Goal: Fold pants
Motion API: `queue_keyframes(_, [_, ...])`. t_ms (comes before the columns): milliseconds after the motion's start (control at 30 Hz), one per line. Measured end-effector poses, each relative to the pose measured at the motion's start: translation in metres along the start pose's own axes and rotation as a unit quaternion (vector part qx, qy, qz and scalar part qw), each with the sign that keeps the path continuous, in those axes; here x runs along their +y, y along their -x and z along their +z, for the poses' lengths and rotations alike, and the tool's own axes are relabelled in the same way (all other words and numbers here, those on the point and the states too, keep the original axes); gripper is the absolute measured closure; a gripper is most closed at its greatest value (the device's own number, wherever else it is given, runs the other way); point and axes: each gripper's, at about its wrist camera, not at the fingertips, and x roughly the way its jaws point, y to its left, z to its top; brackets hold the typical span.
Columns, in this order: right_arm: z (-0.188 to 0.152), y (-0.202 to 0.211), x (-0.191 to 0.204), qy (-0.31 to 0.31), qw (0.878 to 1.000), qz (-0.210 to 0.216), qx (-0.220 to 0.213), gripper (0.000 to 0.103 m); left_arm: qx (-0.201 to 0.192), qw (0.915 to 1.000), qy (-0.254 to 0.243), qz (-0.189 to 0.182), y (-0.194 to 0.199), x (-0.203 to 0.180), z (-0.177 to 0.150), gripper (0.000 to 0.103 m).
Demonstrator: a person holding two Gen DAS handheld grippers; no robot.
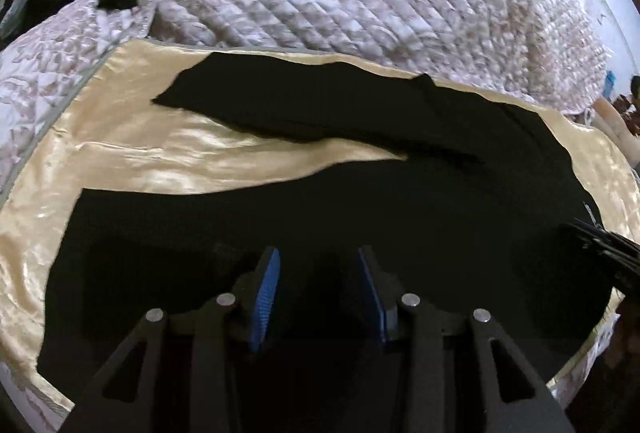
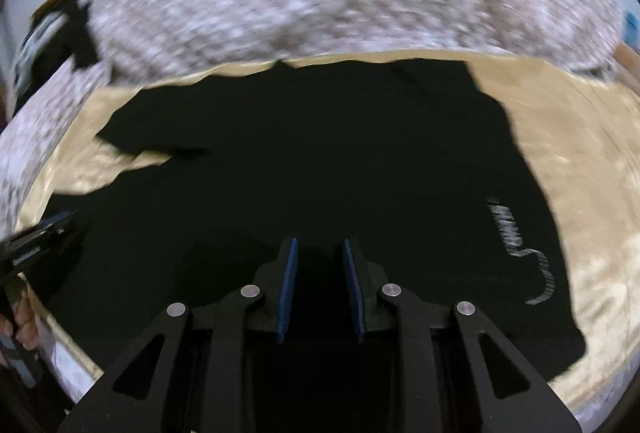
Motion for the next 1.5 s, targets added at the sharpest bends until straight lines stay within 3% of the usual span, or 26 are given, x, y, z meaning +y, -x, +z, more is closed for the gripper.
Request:
queue_keyframes(67, [-0.002, -0.003, 0.010, 0.010, 1.000, 0.011, 0.002, 0.051, 0.007, 1.0000, -0.004, -0.005, -0.003, -0.003, -0.002, 0.057])
queue_keyframes(100, [-0.001, -0.005, 0.011, 0.012, 1.000, 0.014, 0.004, 0.047, 0.012, 0.9999, -0.007, -0.003, -0.006, -0.004, -0.002, 0.056])
queue_keyframes(433, [0.001, -0.017, 0.015, 0.000, 1.000, -0.005, 0.024, 0.047, 0.020, 0.9996, -0.015, 0.011, -0.012, -0.006, -0.005, 0.048])
queue_keyframes(700, [0.004, -0.017, 0.017, 0.009, 0.999, 0.007, 0.035, 0.047, 0.029, 0.9994, -0.016, -0.012, -0.012, -0.007, 0.007, 0.047])
queue_keyframes(867, [0.030, -0.006, 0.009, 0.009, 0.999, 0.023, 0.022, 0.047, 0.008, 0.9994, -0.029, -0.014, -0.011, -0.002, 0.043, 0.047])
queue_keyframes(1000, [0.071, -0.011, -0.013, 0.007, 0.999, 0.038, 0.009, 0.047, -0.008, 0.9990, -0.040, -0.018, -0.024, 0.008, 0.085, 0.043])
queue_keyframes(1267, [0.142, -0.060, -0.058, -0.001, 0.999, 0.045, 0.028, 0.046, -0.002, 0.9993, -0.036, -0.008, -0.099, 0.034, 0.172, 0.037])
queue_keyframes(1500, [0.183, -0.122, -0.081, -0.013, 0.998, 0.023, 0.052, 0.045, 0.020, 0.9990, -0.034, 0.022, -0.169, 0.038, 0.201, 0.034])
